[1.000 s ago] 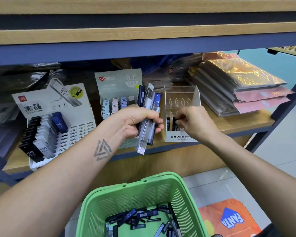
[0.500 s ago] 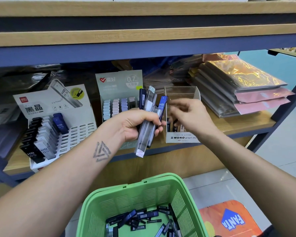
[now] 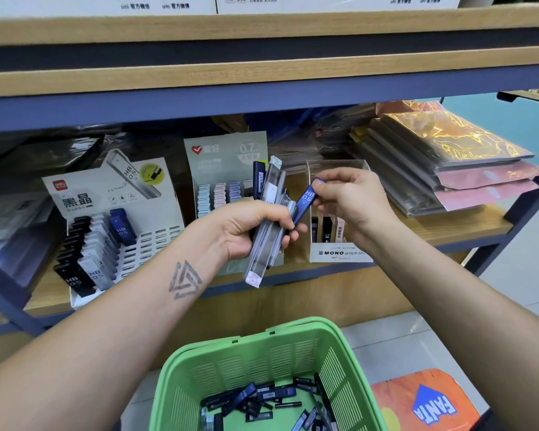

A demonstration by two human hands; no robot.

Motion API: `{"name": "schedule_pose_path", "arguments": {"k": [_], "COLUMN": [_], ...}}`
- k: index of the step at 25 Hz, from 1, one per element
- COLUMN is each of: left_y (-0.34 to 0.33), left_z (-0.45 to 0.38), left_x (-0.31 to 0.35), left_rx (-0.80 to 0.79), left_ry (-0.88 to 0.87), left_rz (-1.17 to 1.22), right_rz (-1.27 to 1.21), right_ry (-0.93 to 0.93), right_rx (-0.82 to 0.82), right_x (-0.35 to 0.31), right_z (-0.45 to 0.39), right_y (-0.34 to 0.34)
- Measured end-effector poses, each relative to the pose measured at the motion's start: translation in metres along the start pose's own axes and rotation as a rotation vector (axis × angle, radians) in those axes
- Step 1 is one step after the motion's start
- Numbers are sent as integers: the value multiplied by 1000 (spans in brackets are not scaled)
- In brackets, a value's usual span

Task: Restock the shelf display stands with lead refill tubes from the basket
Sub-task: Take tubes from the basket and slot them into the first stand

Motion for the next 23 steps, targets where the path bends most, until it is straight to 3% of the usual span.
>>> {"name": "schedule_pose_path", "arguments": {"k": [7, 13, 17, 23], "left_y": [21, 36, 32, 29], "left_z": [19, 33, 32, 21], "left_x": [11, 13, 14, 15], "left_rx": [35, 61, 18, 94], "left_ry": [-27, -56, -48, -82], "left_rz": [44, 80, 120, 167], "right_rz": [79, 141, 82, -36], "right_ry": [162, 190, 58, -12], "right_rx": [36, -234, -417, -339], "right_x": [-13, -9, -5, 0], "right_z": [4, 11, 14, 7], "right_y": [-26, -47, -47, -26]}}
Point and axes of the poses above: each hand's wrist, its own z-axis away from the middle knuckle, its own y-axis out of the back of the hand, x = y × z, the point moved 3 cm from there along -z, towards the middle knuckle, and after that the axes turned 11 degrees about -y, right-handed, at the moved point
